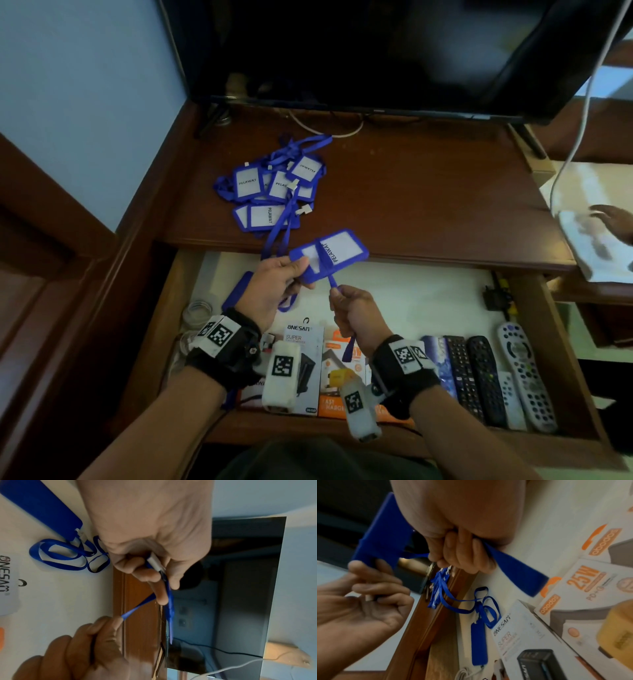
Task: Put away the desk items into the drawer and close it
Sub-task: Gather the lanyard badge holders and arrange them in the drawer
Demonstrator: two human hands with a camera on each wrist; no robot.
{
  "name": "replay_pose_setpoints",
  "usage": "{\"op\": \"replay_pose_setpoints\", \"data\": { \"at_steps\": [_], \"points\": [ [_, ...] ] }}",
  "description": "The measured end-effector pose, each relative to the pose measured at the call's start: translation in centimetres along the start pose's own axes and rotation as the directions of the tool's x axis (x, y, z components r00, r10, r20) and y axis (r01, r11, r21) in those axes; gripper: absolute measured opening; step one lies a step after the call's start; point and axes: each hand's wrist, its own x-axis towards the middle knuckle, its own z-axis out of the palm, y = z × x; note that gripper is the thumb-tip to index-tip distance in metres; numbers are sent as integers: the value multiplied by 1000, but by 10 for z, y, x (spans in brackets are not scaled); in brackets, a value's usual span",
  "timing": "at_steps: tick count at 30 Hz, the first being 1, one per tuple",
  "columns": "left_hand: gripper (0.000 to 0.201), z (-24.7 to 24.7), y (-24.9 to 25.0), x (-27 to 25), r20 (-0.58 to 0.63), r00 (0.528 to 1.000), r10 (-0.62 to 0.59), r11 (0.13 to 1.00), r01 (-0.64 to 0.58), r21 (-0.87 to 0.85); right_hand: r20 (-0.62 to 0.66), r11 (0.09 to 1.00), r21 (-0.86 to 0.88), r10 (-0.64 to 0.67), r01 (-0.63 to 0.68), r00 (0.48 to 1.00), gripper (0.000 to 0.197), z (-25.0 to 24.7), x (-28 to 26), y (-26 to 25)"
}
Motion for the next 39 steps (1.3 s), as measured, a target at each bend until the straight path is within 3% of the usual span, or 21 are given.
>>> {"op": "replay_pose_setpoints", "data": {
  "at_steps": [5, 10, 14, 18, 21, 24, 28, 32, 36, 39],
  "points": [
    [25, 5, -6, 4, -125, 991, -37, 996, 47, 79, 79, 983, -175, 72, -57, 994, 36, 5, -7, -4],
    [34, 1, -23, 14, -214, 975, 60, 907, 37, 420, 201, 928, -370, 46, 33, 978, 36, 6, -16, -18],
    [41, -3, -26, 17, -104, 992, 72, 744, 16, 668, 216, 911, -403, 5, 84, 976, 32, 1, -20, -31],
    [37, 3, -20, 12, 32, 998, -45, 489, -6, 872, 218, 901, -421, -13, 106, 976, 30, -7, -20, -40],
    [37, 3, -17, 8, 154, 971, -184, 394, -70, 916, 209, 873, -455, -86, 175, 974, 27, -12, -17, -44],
    [36, 4, -9, -2, 255, 914, -316, 301, -159, 940, 254, 843, -493, -97, 215, 962, 26, -17, -13, -44],
    [34, -1, -3, -8, 352, 858, -374, 336, -228, 914, 322, 839, -481, -99, 253, 941, 19, -20, -15, -40],
    [19, -5, 9, -17, 461, 804, -375, 570, -193, 799, 329, 920, -335, -85, 201, 940, 13, -28, -23, -42],
    [12, -10, 15, -19, 504, 821, -268, 685, -206, 699, 324, 987, -104, -82, 122, 942, 12, -31, -26, -44],
    [9, -10, 20, -18, 526, 834, -165, 796, -203, 571, 348, 990, 120, -107, 69, 931, 25, -27, -27, -44]
  ]
}}
